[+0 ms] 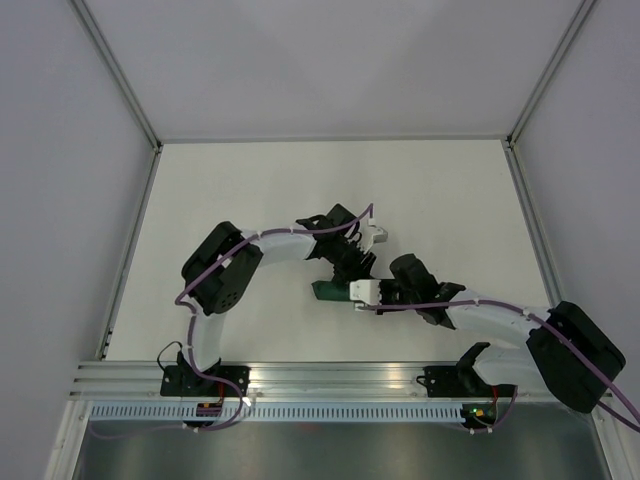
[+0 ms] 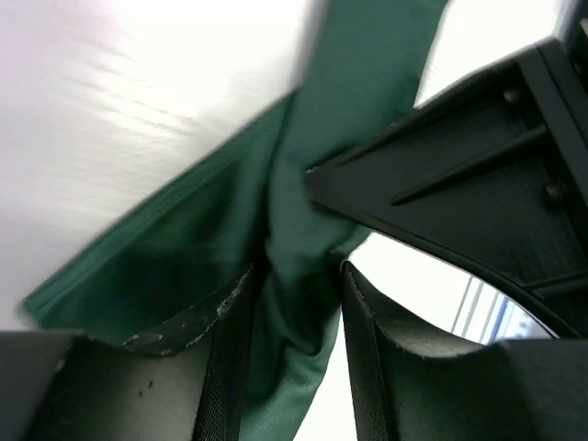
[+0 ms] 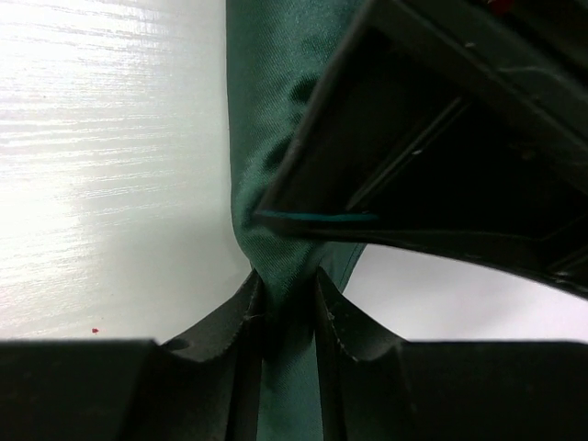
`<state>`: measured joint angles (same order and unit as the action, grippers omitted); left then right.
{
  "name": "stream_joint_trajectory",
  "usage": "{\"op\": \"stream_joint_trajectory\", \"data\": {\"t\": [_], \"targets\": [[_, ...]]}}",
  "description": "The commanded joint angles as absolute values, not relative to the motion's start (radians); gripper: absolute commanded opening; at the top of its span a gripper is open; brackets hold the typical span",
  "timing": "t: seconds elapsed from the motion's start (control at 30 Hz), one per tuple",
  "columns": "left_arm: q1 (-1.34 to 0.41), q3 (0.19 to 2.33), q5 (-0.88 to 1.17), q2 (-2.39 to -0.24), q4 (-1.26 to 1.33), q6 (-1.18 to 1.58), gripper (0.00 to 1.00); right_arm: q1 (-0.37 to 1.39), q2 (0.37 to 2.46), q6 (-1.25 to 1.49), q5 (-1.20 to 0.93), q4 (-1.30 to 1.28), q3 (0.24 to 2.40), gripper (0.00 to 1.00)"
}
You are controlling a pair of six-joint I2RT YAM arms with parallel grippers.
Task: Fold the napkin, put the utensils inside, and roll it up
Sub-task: Roll the napkin with the utensil
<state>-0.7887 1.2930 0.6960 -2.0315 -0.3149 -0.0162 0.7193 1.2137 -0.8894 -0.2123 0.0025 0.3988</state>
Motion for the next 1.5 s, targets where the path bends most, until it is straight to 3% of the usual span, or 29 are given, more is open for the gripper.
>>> {"op": "stream_joint_trajectory", "data": {"t": [0.0,0.47,0.8,0.97,1.2,1.47], "targets": [[-0.761,1.292,0.550,-1.919,-0.301,0.044,0.47,0.723,1.258,-0.871,-0.227,-0.129,0.448,0.25],[-0.698,1.040,0.114,-1.574,-0.068,0.175,0.48,0.598,1.475,-0.916,-0.431,-0.466,0.716,0.23],[-0.724,0.727,0.031,-1.329,0.196,0.175,0.47,0.439,1.837,-1.040,-0.606,-0.807,1.038,0.23],[-0.837,0.582,-0.079,-1.253,0.359,0.075,0.52,0.402,2.000,-1.098,-0.675,-0.994,1.217,0.23],[-1.083,0.601,-0.259,-1.336,0.425,-0.156,0.55,0.350,2.206,-1.169,-0.745,-1.178,1.405,0.23],[-1.154,0.670,-0.265,-1.537,0.483,-0.386,0.56,0.341,2.255,-1.163,-0.746,-1.212,1.460,0.23]]}}
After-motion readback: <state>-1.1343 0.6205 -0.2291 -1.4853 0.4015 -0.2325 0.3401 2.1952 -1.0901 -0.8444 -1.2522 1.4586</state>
